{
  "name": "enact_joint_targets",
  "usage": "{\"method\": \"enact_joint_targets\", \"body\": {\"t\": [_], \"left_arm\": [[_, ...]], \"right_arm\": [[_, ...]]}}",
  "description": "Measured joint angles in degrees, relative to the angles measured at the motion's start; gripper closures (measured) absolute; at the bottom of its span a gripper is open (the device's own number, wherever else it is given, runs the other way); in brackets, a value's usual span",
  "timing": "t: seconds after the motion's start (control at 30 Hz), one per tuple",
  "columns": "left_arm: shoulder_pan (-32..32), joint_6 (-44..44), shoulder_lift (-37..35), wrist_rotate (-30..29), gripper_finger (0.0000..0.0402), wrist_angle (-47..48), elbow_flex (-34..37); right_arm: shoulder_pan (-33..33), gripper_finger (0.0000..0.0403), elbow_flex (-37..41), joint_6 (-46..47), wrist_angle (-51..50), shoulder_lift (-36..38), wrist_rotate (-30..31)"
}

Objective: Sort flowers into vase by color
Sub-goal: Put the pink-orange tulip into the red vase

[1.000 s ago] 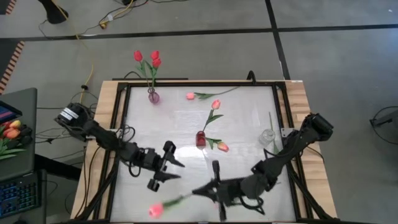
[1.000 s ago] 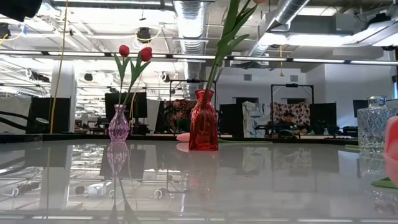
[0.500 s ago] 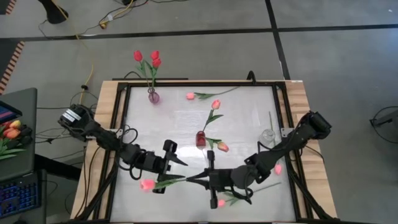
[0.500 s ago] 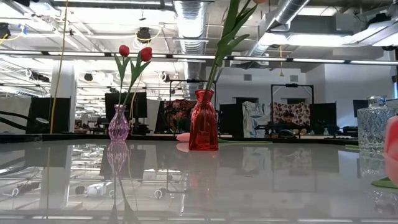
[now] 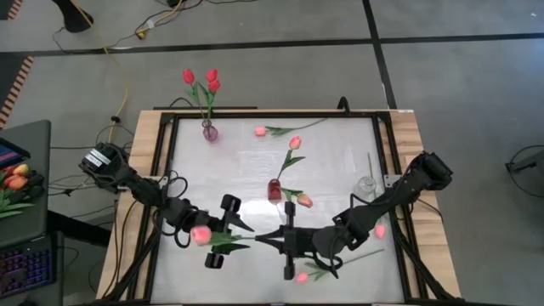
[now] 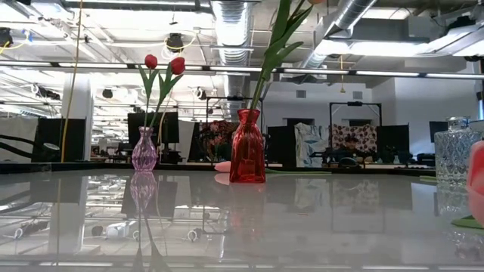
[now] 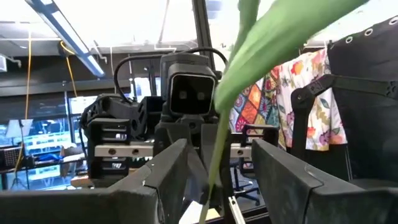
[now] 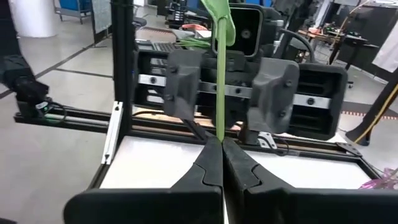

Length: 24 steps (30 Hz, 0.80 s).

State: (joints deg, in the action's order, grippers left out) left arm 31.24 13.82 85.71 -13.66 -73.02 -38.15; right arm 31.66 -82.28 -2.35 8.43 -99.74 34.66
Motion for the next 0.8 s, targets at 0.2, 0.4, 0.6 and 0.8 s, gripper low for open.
{"method": "enact_joint_targets", "body": {"t": [0.2, 0.4, 0.6, 0.8], "left_arm": [[0.0, -1.5, 0.0, -0.3, 0.0263, 0.0, 0.0], [0.0, -1.5, 0.0, -0.4, 0.0342, 0.0, 0.0], [0.0, -1.4, 0.0, -3.0, 0.0395, 0.0, 0.0], [0.0, -1.4, 0.0, -3.2, 0.0400, 0.1, 0.0]], "right_arm": [[-0.4, 0.0382, 0.0, 0.9, -0.5, 0.0, 0.0], [-0.3, 0.0381, 0.0, 0.9, -0.6, 0.0, 0.0], [-0.3, 0.0367, 0.0, 0.9, -0.8, 0.0, -0.1], [-0.3, 0.0347, 0.0, 1.0, -0.8, 0.0, -0.2]]}}
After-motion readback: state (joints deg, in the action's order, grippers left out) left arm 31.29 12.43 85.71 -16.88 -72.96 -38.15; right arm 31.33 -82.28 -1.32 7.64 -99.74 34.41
